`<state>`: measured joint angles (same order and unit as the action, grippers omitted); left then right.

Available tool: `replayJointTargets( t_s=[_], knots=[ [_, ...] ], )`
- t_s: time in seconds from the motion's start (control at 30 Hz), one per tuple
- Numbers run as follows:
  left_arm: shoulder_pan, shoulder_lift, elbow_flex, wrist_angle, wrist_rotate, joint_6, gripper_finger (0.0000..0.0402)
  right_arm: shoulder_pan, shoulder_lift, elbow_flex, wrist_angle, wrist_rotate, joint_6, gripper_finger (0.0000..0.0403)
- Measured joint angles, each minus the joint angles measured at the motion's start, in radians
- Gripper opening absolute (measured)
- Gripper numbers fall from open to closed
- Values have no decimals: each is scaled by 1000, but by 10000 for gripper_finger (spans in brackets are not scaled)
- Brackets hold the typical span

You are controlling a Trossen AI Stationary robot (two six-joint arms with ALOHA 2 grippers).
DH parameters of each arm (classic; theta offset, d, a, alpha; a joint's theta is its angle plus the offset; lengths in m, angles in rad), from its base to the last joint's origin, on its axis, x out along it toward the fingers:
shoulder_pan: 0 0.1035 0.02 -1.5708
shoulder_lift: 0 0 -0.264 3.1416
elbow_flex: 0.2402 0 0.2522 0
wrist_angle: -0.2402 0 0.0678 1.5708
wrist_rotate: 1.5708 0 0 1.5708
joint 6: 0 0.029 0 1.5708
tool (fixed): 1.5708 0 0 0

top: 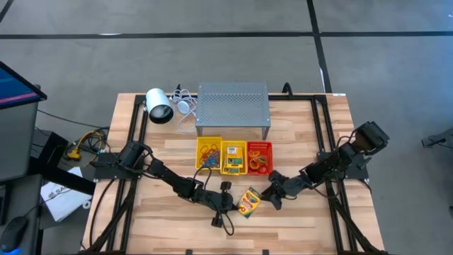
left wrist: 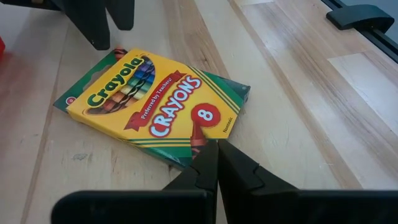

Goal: Pick & Place Office Desk Supplies
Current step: Put the crayon box into the right yellow basket

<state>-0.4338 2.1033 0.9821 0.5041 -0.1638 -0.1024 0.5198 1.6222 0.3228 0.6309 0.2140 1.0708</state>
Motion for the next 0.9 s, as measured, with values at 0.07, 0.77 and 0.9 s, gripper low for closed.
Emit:
replayJointTargets(
  t_s=[0.07,0.77,0.9],
  knots=[
    [0,0,0,0,0,0,0,0,0,27,-56,-7,1,141],
    [0,0,0,0,0,0,0,-7,2,133,-259,-39,-24,109],
    [0,0,0,0,0,0,0,-8,3,133,-259,-47,-24,83]
  ],
)
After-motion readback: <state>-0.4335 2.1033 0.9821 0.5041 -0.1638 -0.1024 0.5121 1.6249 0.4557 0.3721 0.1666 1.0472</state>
